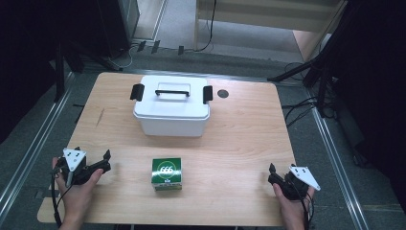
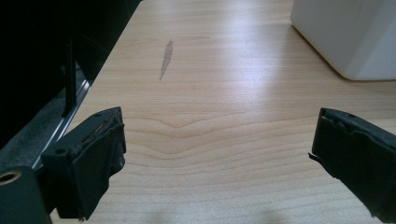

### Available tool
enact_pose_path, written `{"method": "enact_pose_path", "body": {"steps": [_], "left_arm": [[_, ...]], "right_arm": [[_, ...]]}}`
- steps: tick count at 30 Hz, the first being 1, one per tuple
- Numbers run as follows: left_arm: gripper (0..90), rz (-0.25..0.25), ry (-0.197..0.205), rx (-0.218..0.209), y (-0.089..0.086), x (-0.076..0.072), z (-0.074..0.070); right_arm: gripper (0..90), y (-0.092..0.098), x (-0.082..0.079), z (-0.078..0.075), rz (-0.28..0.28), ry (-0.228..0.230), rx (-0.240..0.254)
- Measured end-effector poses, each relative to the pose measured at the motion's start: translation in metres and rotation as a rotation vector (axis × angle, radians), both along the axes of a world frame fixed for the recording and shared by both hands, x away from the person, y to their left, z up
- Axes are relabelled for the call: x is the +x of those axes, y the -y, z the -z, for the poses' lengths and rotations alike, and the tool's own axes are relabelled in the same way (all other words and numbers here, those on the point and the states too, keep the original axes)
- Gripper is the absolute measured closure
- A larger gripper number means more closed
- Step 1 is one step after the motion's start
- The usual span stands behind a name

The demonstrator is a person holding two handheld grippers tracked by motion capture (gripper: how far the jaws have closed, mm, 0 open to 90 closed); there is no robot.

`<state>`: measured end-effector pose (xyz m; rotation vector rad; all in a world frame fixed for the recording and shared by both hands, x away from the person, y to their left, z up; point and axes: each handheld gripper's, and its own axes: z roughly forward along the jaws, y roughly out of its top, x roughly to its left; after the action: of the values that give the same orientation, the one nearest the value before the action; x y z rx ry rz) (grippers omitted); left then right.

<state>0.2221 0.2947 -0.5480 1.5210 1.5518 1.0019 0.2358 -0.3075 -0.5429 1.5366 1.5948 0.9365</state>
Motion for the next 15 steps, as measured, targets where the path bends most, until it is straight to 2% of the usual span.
{"method": "enact_pose_path", "body": {"steps": [1,2,3,4,5,6,8,9,11,13,14,15], "left_arm": [[6.3,-0.001,-0.001,0.012,0.002,0.0,-0.001],[8.5,-0.012,-0.01,0.005,0.003,0.0,-0.002],[12.4,-0.014,-0.006,-0.021,0.003,0.0,-0.003],[15.8,-0.014,-0.006,-0.021,0.003,0.0,-0.003],[17.0,0.003,-0.007,-0.044,0.006,0.003,-0.005],[21.2,0.003,-0.007,-0.044,0.006,0.003,-0.005],[28.4,0.001,-0.017,-0.051,0.009,0.008,-0.007],[33.4,0.004,-0.031,-0.085,0.012,0.014,-0.01],[42.4,0.003,-0.043,-0.097,0.016,0.019,-0.013],[50.0,0.017,-0.051,-0.111,0.02,0.025,-0.015],[53.5,0.017,-0.051,-0.111,0.02,0.025,-0.015],[56.7,0.021,-0.062,-0.118,0.024,0.032,-0.018]], "right_arm": [[27.2,-0.001,0.0,-0.001,-0.006,0.0,-0.001],[29.6,-0.002,-0.001,-0.002,-0.017,0.002,-0.006],[32.9,-0.004,-0.001,-0.003,-0.026,0.0,0.004],[34.1,-0.005,0.0,-0.005,-0.043,0.0,0.041],[37.4,-0.006,0.0,-0.008,-0.069,0.003,0.08],[43.0,-0.009,0.001,-0.011,-0.097,0.018,0.104],[47.5,-0.018,0.002,-0.016,-0.123,0.052,0.108],[50.7,-0.023,0.004,-0.02,-0.129,0.057,0.111],[55.4,-0.033,0.008,-0.025,-0.154,0.065,0.12],[61.3,-0.043,0.015,-0.029,-0.171,0.043,0.15],[61.3,-0.043,0.015,-0.029,-0.171,0.043,0.15],[64.9,-0.055,0.021,-0.032,-0.214,0.034,0.167]]}}
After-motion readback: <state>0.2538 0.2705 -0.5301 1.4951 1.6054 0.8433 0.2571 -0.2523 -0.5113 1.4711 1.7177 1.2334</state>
